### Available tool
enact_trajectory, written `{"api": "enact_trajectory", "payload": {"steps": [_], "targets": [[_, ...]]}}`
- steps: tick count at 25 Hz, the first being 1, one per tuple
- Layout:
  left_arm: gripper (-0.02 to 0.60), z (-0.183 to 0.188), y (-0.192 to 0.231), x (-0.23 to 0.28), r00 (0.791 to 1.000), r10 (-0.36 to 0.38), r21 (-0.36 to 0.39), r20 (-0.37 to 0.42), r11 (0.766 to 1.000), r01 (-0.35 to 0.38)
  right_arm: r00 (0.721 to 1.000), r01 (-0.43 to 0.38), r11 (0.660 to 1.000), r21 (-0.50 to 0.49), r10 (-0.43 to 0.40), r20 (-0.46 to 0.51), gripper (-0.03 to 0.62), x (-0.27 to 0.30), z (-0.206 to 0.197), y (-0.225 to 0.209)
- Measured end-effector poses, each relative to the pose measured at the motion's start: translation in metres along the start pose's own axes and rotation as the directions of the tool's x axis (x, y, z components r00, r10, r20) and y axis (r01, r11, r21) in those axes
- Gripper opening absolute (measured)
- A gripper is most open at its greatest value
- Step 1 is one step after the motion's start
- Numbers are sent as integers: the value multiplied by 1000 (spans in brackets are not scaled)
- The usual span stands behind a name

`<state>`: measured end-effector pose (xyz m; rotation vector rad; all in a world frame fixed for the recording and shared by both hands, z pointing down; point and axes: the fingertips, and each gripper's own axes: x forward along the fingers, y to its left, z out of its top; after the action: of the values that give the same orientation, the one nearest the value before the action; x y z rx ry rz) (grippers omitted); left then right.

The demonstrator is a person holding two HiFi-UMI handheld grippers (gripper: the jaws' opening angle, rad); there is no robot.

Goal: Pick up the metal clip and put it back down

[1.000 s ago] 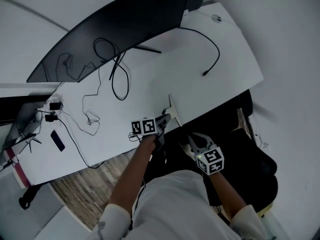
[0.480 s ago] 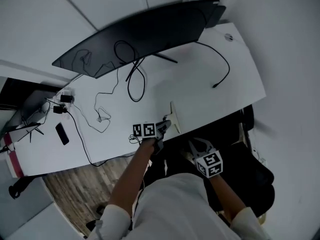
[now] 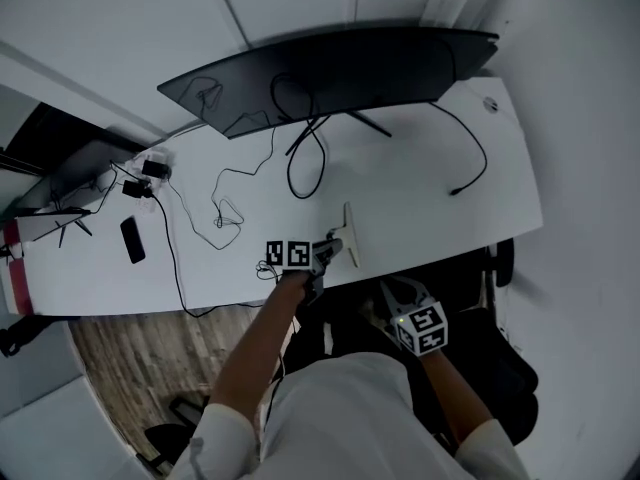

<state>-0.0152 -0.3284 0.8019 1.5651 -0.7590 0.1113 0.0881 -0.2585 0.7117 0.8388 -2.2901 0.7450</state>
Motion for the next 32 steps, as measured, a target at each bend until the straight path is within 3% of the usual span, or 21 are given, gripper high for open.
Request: {"api": "enact_trajectory", "payload": {"steps": [17,32], "targets": [[38,50,53,-73,996,25,-40,89,999,-21,988,-146,979,-140,138,-66,35,54,25,52],[38,99,120,-112,990,31,-104,140,994,-16,980,-181,969,-168,163,-110,35,80,29,66]]}}
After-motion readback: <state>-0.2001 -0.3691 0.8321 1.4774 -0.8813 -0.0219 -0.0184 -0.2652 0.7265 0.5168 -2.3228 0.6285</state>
